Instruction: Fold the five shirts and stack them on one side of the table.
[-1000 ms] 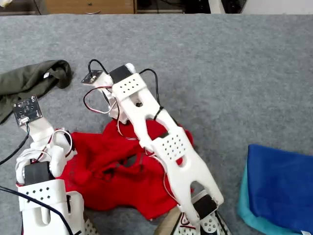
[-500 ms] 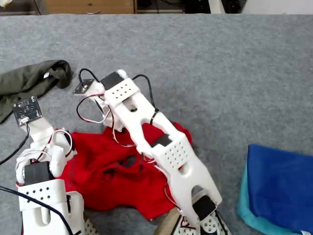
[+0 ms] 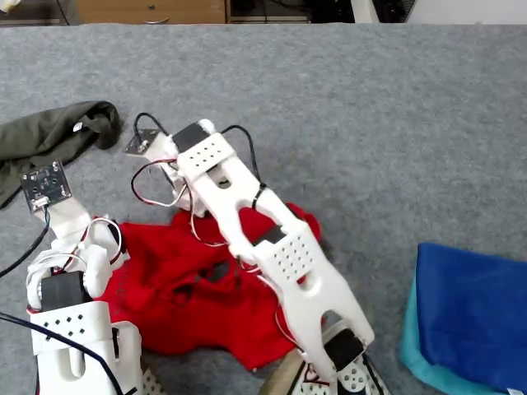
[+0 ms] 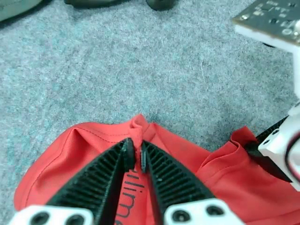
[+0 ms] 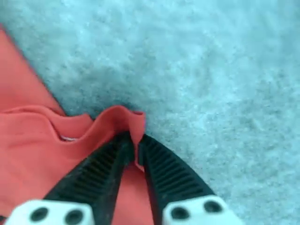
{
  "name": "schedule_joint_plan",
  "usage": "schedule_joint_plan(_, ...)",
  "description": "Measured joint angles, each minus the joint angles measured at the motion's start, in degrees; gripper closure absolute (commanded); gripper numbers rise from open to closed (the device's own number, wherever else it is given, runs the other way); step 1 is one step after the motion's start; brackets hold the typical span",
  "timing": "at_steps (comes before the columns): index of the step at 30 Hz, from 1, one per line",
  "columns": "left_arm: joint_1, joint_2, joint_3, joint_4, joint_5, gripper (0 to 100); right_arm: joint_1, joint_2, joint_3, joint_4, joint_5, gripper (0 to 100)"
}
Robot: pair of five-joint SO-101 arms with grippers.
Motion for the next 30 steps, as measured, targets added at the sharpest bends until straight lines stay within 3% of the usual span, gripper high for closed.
schedule_joint_plan(10, 0.0, 0.0, 0.0, 0.0, 0.0, 98, 1.9, 0.4, -7.2, 4.6, 0.0, 99.5)
schedule_joint_plan(21, 0.0, 0.0, -0.8, -0.4, 0.7, 98, 13.1, -7.6, -28.2, 10.4, -5.9, 99.5)
schedule_joint_plan(30, 0.8, 4.9, -23.5, 5.4, 6.8, 98, 19.4, -30.4, -34.5, 10.4, -11.4, 99.5)
